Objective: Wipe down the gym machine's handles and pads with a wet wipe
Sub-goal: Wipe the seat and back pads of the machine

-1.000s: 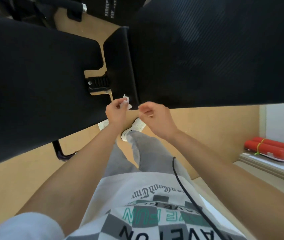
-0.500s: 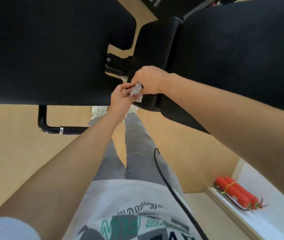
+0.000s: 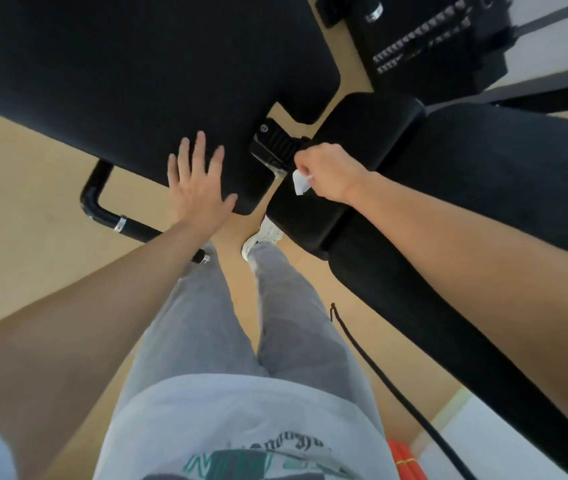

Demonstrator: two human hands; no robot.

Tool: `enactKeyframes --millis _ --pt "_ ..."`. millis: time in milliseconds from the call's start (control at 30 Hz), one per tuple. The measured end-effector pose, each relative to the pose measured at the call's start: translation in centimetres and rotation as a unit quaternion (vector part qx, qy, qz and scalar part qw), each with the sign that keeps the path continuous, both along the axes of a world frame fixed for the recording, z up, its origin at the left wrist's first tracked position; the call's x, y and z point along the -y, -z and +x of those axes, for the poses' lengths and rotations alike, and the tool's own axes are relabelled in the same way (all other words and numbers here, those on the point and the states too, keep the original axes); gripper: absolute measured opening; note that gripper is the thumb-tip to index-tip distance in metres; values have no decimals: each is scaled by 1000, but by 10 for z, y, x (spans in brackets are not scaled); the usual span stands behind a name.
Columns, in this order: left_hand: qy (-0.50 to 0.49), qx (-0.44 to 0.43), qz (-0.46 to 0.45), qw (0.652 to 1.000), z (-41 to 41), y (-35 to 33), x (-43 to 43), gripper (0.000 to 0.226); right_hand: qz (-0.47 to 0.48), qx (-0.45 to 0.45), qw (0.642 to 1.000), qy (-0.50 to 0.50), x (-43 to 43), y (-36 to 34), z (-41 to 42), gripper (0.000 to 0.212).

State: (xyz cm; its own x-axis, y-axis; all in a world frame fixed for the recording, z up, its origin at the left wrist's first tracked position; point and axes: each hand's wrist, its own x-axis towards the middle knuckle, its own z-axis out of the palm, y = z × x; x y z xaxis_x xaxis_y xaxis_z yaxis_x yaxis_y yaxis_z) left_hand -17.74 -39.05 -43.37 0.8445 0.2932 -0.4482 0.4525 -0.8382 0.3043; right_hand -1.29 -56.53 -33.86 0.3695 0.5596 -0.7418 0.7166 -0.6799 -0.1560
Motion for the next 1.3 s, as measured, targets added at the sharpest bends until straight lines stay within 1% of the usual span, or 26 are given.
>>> enactKeyframes --millis 33,100,167,200,267,367,467,500,567,633,700,733,867,967,1133,1200,1267,1300 --pt "23 -24 32 999 0 5 -4 102 7 -17 1000 -5 -1 6 -5 27" --pt "52 -58 76 994 -2 13 -5 122 -10 -52 997 -61 -3 16 -19 29" --pt "53 -74 96 991 -3 17 2 128 -11 -88 991 -101 -2 26 -27 22" --pt "43 -72 102 991 -2 19 6 126 -10 -105 989 -107 -2 27 -27 21" --pt "20 -64 115 991 1 21 14 120 -21 -122 986 -113 -1 31 -16 27" --pt "14 -60 146 987 3 26 19 114 -45 -87 986 -132 2 46 13 28" --pt "18 -59 166 984 1 31 21 115 -60 -51 986 -144 4 63 33 32" --pt "18 -59 170 983 1 32 21 115 -60 -63 984 -155 2 66 33 34" --pt "10 -55 171 984 1 33 22 114 -77 -122 975 -168 -3 62 20 40" --pt "8 -53 171 984 1 35 22 114 -98 -174 953 -227 -8 57 2 45" --pt "10 -53 170 984 0 35 21 114 -105 -196 930 -292 -10 56 -4 48" --pt "11 -54 170 984 0 35 20 115 -108 -198 925 -307 -9 53 -1 49" --pt "13 -50 171 984 -1 37 20 113 -141 -155 936 -283 -2 54 44 53" --pt "2 -48 162 986 0 35 22 112 -141 -134 942 -274 3 49 54 60" --pt "-2 -48 157 987 1 32 23 112 -121 -195 928 -295 0 35 13 67" --pt "-8 -51 156 986 3 31 25 112 -122 -213 931 -270 1 29 7 67" --pt "-19 -51 149 987 5 29 26 113 -137 -212 938 -238 0 24 11 68" --pt "-24 -49 146 988 6 28 27 112 -137 -207 939 -237 1 24 15 65"
